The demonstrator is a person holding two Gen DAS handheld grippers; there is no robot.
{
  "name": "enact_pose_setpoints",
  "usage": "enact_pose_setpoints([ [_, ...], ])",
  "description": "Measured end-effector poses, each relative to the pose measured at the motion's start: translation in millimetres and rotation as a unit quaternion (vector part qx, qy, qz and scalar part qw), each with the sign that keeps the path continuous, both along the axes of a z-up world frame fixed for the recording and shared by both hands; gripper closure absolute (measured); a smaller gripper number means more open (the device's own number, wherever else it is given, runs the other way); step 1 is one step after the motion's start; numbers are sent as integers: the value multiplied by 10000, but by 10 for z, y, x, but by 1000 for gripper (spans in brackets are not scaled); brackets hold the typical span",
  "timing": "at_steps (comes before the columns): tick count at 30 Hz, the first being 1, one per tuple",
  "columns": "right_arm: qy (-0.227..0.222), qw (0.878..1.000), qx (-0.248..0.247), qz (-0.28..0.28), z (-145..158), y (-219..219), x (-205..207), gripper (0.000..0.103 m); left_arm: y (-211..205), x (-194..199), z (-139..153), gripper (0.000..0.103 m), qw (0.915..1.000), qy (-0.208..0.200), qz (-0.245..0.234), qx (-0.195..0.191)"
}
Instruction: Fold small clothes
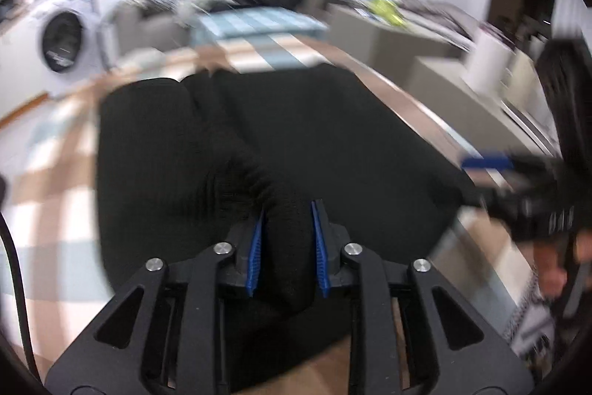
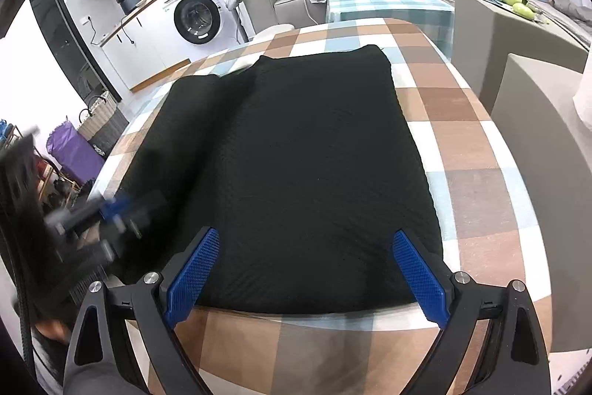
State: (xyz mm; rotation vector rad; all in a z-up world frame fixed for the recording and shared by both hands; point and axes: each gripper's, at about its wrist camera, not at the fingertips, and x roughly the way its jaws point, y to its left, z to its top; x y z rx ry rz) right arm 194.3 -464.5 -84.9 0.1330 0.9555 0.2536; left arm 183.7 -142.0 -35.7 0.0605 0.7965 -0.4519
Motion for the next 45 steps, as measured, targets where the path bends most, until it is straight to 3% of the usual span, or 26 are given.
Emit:
enact_pose_setpoints([
  [2,-6,10000,10,34,12,16,32,7,-92,-93,-76,76,9997,138,-209,-16],
  [6,40,9991,344,263,23,135,120,7,9,-398,58,36,9992,-146,-309,-212],
  [7,75,9982,483,343,9,183,156,7,85,-430,122,31,9990,-202,-248,-297],
  [11,321,9917,1033,701,-106,394,323,7,585,-470,332,25,9976,-325,344,-504],
  [17,903,9773,1806,635,-377,576,537,27,1324,-421,311,25,9871,-162,1412,-734],
  [18,904,9765,1872,568,-399,583,554,40,1418,-425,289,25,9855,-128,1509,-760],
  [19,844,9779,1839,521,-397,594,563,76,1492,-425,266,25,9840,-100,1607,-767],
  [20,849,9778,1841,529,-394,600,579,95,1555,-448,255,25,9833,-82,1644,-771],
  [21,876,9768,1888,497,-374,588,579,98,1595,-452,245,25,9830,-70,1664,-779],
  [23,538,9715,2217,650,-149,537,428,98,1643,-462,244,25,9821,-76,1713,-776],
  [26,371,9537,2854,876,114,420,162,98,1656,-487,252,25,9819,-111,1707,-814],
  [27,361,9539,2861,838,133,390,106,98,1574,-413,223,25,9822,-93,1682,-831],
  [29,461,9666,2425,682,48,335,24,98,1491,-351,189,25,9838,-28,1571,-866],
  [33,1082,9858,1265,238,-325,244,37,93,1264,-279,28,25,9896,205,1252,-671],
  [36,779,9890,1213,339,-156,221,-16,91,1080,-285,-98,25,9942,362,948,-343],
  [39,342,9904,1248,476,91,302,-6,48,1033,-343,-146,25,9959,353,817,-183],
  [43,290,9858,1354,953,119,663,218,50,1102,-386,-146,25,9942,430,922,-343],
  [45,543,9844,1336,1007,-38,847,419,51,1167,-386,-128,25,9932,401,1021,-380],
])
